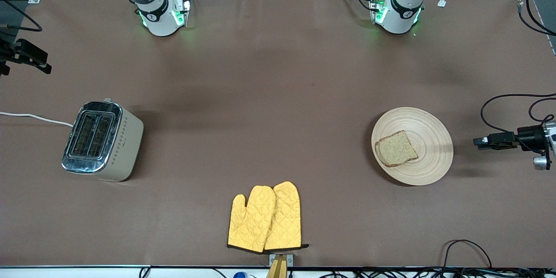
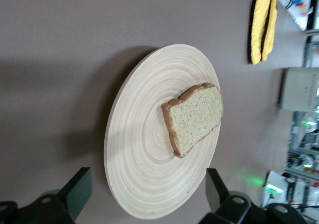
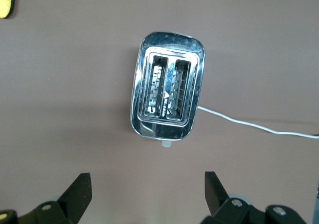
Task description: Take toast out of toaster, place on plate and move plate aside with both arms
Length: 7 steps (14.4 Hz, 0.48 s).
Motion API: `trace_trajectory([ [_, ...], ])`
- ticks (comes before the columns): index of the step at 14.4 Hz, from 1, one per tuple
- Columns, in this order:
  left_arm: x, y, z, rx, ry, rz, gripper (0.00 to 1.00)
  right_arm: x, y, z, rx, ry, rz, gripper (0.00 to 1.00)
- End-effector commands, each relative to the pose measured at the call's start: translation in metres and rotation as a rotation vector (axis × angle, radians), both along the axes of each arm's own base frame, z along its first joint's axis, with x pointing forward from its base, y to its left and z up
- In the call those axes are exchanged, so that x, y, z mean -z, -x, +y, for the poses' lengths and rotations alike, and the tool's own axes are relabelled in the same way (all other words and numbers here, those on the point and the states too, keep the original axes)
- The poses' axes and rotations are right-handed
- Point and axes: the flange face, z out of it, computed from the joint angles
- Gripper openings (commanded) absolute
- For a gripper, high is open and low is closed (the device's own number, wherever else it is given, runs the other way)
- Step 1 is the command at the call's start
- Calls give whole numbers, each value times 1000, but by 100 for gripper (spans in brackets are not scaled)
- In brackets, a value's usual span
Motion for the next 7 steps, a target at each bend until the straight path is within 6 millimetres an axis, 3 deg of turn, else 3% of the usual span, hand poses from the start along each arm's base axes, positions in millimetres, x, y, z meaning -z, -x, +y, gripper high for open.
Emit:
trace_trajectory([
  [1, -52, 0, -3, 36, -114, 1, 100, -4, 2, 1, 7, 25, 2, 100],
  [6, -117, 2, -19, 50, -179, -1, 100, -6, 3, 5, -9, 22, -2, 100],
  [7, -131, -1, -32, 75, -216, -11, 100, -6, 3, 6, -11, 19, -2, 100],
])
